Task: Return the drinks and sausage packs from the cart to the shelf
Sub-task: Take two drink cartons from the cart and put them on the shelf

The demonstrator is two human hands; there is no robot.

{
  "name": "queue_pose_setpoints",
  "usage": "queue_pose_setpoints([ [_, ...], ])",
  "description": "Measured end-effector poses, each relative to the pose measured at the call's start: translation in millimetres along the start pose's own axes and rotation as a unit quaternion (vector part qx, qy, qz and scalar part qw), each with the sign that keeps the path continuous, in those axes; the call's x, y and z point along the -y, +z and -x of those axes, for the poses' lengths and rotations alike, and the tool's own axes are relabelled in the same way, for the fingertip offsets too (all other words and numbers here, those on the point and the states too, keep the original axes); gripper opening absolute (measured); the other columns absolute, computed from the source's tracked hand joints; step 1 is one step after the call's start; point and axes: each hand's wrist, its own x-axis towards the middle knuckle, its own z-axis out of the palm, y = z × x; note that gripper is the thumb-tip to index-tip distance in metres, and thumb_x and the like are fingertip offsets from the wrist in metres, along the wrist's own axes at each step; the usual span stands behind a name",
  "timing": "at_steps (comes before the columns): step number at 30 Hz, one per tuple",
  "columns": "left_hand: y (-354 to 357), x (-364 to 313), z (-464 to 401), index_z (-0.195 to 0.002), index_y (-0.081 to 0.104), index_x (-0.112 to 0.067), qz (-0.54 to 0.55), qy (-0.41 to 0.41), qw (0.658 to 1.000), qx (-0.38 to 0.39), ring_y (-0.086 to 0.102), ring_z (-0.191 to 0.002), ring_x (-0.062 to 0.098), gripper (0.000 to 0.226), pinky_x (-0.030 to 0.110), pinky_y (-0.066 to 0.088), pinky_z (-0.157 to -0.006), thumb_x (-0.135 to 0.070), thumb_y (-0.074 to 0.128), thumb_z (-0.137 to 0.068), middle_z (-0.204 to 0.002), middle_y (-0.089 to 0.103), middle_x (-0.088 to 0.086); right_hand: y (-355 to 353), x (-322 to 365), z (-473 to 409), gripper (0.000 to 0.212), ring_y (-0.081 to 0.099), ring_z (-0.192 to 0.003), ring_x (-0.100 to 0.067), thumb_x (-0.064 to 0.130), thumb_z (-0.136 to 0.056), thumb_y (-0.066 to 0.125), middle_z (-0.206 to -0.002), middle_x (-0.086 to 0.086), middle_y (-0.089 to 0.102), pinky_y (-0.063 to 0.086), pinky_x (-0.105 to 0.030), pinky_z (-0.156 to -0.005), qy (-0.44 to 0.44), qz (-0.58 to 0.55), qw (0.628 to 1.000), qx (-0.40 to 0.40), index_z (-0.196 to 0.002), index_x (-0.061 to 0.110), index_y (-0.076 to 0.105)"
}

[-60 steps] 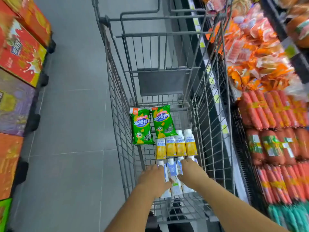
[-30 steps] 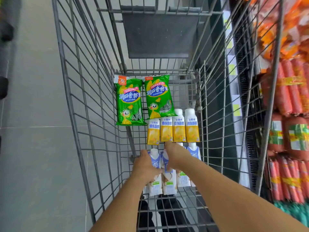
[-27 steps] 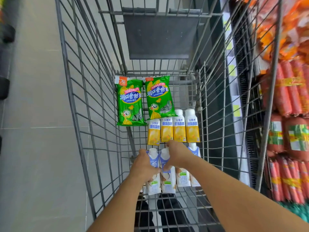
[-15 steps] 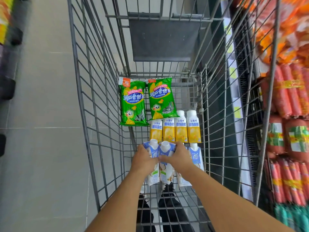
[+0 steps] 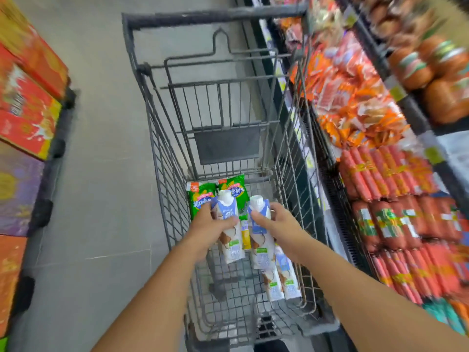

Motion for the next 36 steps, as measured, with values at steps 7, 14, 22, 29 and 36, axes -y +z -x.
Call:
queue_pose_setpoints([
  [7, -6.2, -96.0, 73.8, -0.101, 0.062, -0.021, -0.052, 0.094, 0.991, 0.075, 0.067, -0.085, 0.023, 0.035, 0.038, 0.054, -0.074, -0.01, 0.084, -0.076, -0.097, 0.07, 0.004, -14.0, 72.3, 109.8, 0.053, 0.069, -0.096, -0.032, 0.041, -0.079, 0.076, -0.114, -0.023, 0.066, 0.057, -0.05, -0.083, -0.118, -0.063, 0.985, -0.109, -0.116, 0.008, 0.06],
  [14, 58.3, -154.8, 142.0, -0.113, 0.063, -0.01, -0.156, 0.18, 0.949, 0.207, 0.065, -0.082, 0.021, 0.039, 0.031, 0.05, -0.062, -0.01, 0.081, -0.079, -0.1, 0.071, 0.009, -64.1, 86.5, 230.2, 0.04, 0.067, -0.094, -0.031, 0.036, -0.087, 0.071, -0.114, -0.019, 0.065, 0.055, -0.046, -0.08, -0.173, -0.065, 0.96, -0.212, -0.116, 0.01, 0.058],
  [22, 189.9, -179.5, 226.0, -0.116, 0.06, -0.01, -0.245, 0.231, 0.872, 0.354, 0.069, -0.081, 0.019, 0.039, 0.027, 0.052, -0.062, -0.01, 0.079, -0.082, -0.101, 0.072, 0.005, -142.5, 45.0, 366.3, 0.041, 0.069, -0.088, -0.022, 0.034, -0.082, 0.076, -0.102, -0.007, 0.071, 0.057, -0.038, -0.076, -0.177, -0.055, 0.921, -0.344, -0.113, 0.011, 0.062],
  [29, 315.2, -144.1, 343.2, -0.123, 0.056, -0.02, -0.303, 0.238, 0.792, 0.474, 0.069, -0.099, 0.021, 0.047, 0.043, 0.058, -0.085, -0.017, 0.08, -0.083, -0.113, 0.069, 0.002, -188.8, -22.7, 517.9, 0.057, 0.065, -0.102, -0.013, 0.044, -0.077, 0.075, -0.117, 0.008, 0.064, 0.055, -0.034, -0.08, -0.197, -0.091, 0.852, -0.477, -0.126, 0.022, 0.057],
  [36, 418.7, -64.4, 484.9, -0.129, 0.054, -0.022, -0.323, 0.248, 0.705, 0.581, 0.068, -0.104, 0.028, 0.052, 0.042, 0.058, -0.08, -0.019, 0.079, -0.083, -0.121, 0.065, 0.001, -211.8, -117.5, 683.2, 0.025, 0.069, -0.097, -0.014, 0.031, -0.084, 0.074, -0.108, 0.003, 0.072, 0.058, -0.031, -0.081, -0.216, -0.114, 0.767, -0.594, -0.107, 0.029, 0.064],
])
